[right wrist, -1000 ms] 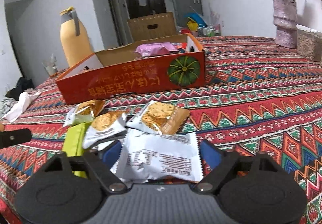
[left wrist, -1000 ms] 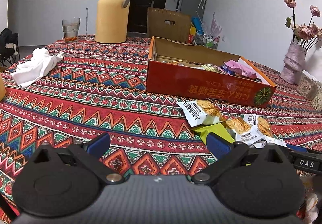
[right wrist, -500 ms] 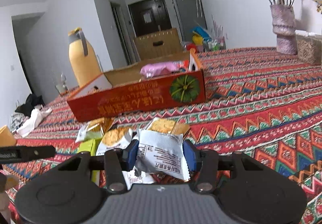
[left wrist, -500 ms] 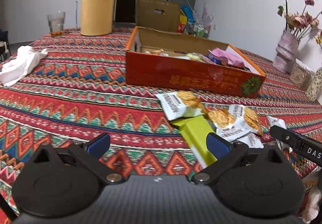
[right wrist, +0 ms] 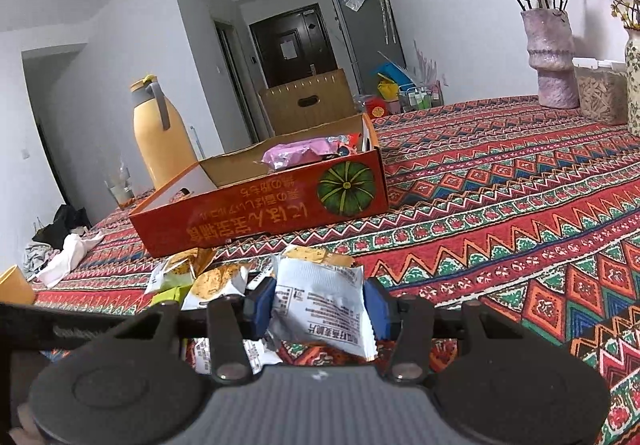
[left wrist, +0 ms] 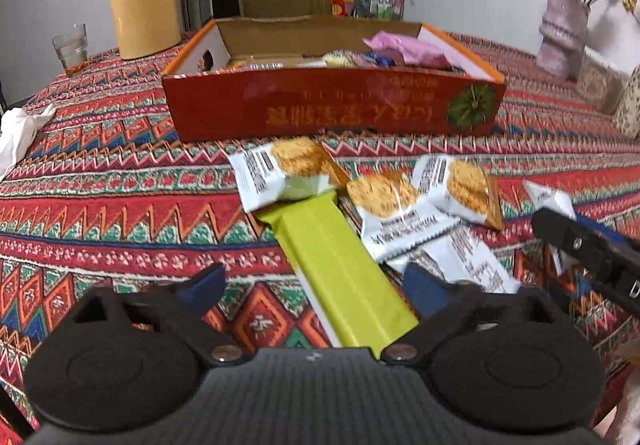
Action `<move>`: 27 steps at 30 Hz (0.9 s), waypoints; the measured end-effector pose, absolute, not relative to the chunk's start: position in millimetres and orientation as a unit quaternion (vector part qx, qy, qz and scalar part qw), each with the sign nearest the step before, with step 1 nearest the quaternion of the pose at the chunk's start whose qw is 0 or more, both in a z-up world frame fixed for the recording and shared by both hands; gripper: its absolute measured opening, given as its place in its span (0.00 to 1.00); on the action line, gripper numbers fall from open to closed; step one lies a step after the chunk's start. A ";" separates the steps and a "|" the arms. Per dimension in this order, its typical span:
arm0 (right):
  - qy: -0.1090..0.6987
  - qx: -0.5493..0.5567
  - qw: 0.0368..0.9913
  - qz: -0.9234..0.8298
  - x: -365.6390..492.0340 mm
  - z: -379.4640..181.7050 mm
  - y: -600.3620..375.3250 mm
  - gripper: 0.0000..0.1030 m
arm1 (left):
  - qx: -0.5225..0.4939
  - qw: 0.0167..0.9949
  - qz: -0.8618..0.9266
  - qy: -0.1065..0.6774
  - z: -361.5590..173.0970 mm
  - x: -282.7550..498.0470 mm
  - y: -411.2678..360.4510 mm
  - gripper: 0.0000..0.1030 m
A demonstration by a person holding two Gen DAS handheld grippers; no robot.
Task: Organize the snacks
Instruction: 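Grasp the lime-green bar with the left gripper while the right grasps a white cracker packet, then carry the green bar and cracker packet over the box with both grippers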
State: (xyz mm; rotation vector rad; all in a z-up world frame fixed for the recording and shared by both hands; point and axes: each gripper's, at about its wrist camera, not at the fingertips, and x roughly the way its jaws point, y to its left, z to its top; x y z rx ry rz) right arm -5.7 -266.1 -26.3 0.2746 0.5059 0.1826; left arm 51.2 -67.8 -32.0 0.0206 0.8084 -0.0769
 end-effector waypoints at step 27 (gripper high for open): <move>0.212 0.088 0.969 0.089 10.8 2.1 -245.4 0.46 | 0.009 0.961 -0.068 0.268 40.1 42.4 -29.7 0.34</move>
